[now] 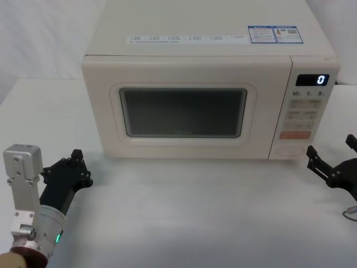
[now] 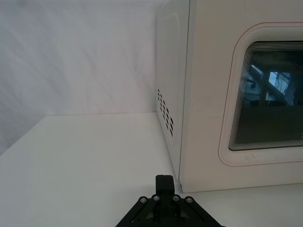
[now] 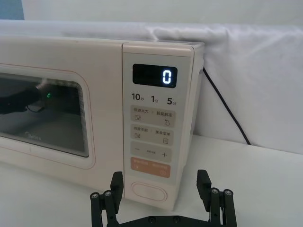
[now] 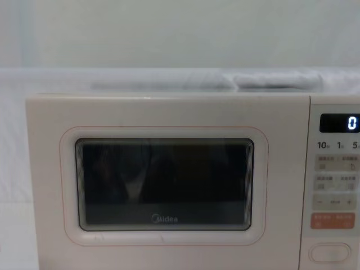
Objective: Press the button to open the microwave door with one hand; close the microwave door with the other hand.
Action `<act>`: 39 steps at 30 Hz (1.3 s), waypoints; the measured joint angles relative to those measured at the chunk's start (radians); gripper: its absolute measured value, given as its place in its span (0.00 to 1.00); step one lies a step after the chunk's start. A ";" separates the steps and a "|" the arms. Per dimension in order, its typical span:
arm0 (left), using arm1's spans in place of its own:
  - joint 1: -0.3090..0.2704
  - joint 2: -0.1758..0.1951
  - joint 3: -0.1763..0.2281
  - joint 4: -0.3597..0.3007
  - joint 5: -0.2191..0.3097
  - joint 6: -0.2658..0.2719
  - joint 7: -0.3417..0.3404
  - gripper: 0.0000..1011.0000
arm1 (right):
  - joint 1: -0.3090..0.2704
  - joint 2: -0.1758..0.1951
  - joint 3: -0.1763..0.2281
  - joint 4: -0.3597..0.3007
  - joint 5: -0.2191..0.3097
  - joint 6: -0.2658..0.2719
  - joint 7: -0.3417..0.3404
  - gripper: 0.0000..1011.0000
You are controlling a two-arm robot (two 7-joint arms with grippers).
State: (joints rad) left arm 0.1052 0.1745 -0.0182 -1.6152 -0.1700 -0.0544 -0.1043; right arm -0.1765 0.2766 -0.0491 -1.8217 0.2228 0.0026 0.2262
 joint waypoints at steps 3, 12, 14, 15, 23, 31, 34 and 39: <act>0.000 0.000 0.000 0.000 0.000 0.000 0.000 0.00 | 0.000 0.000 0.000 0.000 0.000 0.000 0.000 0.99; 0.000 0.001 0.000 0.000 -0.001 0.001 -0.001 0.19 | 0.000 0.000 0.000 0.000 0.000 0.000 0.000 0.99; 0.000 0.001 0.000 0.000 -0.002 0.001 -0.001 0.27 | 0.000 0.000 0.000 0.000 0.000 0.000 0.000 0.99; 0.001 0.001 0.000 0.000 -0.002 0.001 -0.001 0.28 | 0.000 0.000 0.000 0.000 0.000 0.000 0.000 0.99; 0.000 0.001 0.000 0.000 -0.002 0.001 -0.001 0.54 | 0.000 0.000 0.000 0.000 0.000 0.000 0.000 0.99; 0.001 0.001 0.000 0.000 -0.002 0.001 0.000 0.82 | 0.000 0.000 0.000 0.000 0.000 0.000 0.000 0.99; 0.001 0.001 0.000 0.000 -0.002 0.001 0.000 0.85 | 0.000 0.000 0.000 0.000 0.000 0.000 0.000 0.99; 0.001 0.001 0.000 0.000 -0.002 0.001 0.000 0.99 | 0.000 0.000 0.000 0.000 0.000 0.000 0.000 0.99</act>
State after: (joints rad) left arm 0.1057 0.1758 -0.0182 -1.6154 -0.1724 -0.0536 -0.1048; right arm -0.1765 0.2765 -0.0491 -1.8217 0.2228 0.0026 0.2262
